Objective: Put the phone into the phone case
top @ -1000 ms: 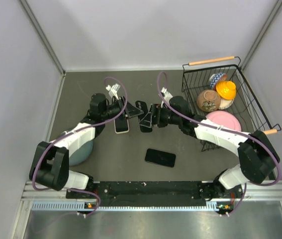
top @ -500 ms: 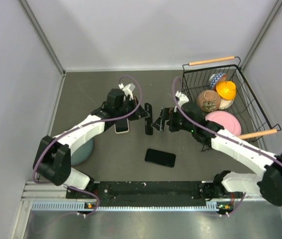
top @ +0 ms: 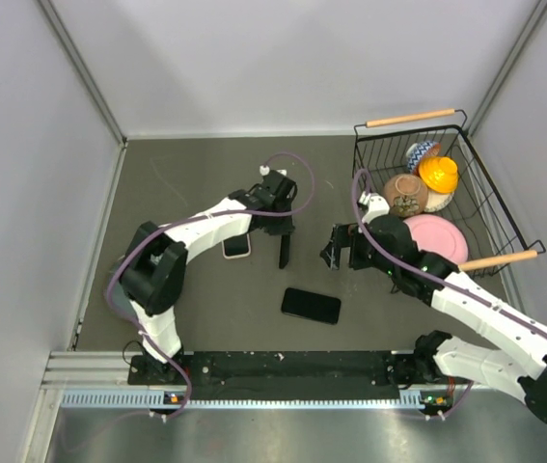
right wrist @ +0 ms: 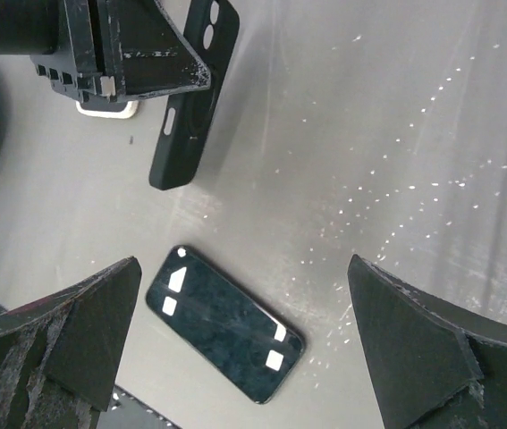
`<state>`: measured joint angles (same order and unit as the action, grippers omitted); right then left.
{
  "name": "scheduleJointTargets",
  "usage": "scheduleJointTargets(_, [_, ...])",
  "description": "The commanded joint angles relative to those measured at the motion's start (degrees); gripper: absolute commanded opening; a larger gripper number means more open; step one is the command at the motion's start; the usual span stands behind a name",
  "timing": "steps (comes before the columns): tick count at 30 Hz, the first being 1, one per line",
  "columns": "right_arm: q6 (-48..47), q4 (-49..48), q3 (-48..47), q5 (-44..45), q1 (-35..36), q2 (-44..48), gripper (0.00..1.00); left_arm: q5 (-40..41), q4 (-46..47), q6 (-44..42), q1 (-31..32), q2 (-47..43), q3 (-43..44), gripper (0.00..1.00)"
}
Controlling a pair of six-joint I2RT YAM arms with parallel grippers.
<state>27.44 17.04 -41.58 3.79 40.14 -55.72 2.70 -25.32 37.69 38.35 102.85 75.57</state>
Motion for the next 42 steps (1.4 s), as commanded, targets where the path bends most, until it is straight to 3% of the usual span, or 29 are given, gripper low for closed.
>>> scheduleJointTargets(1, [-2.3,2.9,0.3,3.1,0.4,2.5,0.99,0.9,-3.6,1.1,1.1,3.5,5.1,0.3])
scheduleJointTargets(2, [-2.7,3.3,0.4,3.2,0.4,2.6,0.99,-0.4,-1.9,1.5,1.1,3.5,5.0,0.45])
scheduleJointTargets(5, [-4.1,4.0,1.1,2.7,0.5,3.8,0.98,-4.6,1.1,1.9,1.2,1.9,4.2,0.68])
scheduleJointTargets(8, [-4.9,2.8,2.1,2.7,0.5,4.4,0.97,-5.8,0.2,2.1,0.5,-1.0,5.8,0.8])
scheduleJointTargets(9, [-5.6,1.9,2.7,2.0,0.6,4.4,0.96,-5.7,-0.9,2.1,-0.2,-2.7,6.9,0.99])
scheduleJointTargets(15, [-13.1,-3.2,4.6,-2.5,3.5,3.3,0.92,-3.9,-2.2,2.3,-5.4,-12.6,2.8,0.99])
scheduleJointTargets(23, [-26.5,1.1,-2.5,-10.1,7.4,-10.5,0.91,-4.2,-1.5,0.6,-13.4,-26.0,-8.9,0.99])
scheduleJointTargets(27, [-38.0,4.7,-4.5,-2.5,14.7,-16.9,0.93,-9.1,0.4,-1.2,-20.0,-33.1,-17.7,0.99])
scheduleJointTargets(30, [-42.5,7.1,-5.9,-3.3,19.2,-22.2,0.95,-7.5,0.2,-2.8,-22.9,-38.5,-22.8,0.99])
scheduleJointTargets(35, [-42.4,7.2,-7.1,-8.0,21.1,-26.6,0.95,-8.0,-1.0,-5.4,-27.0,-43.2,-26.7,0.99])
scheduleJointTargets(42, [-42.1,6.9,-9.3,-6.3,21.4,-31.9,0.95,-8.9,-0.3,-9.0,-28.4,-46.0,-30.0,0.99])
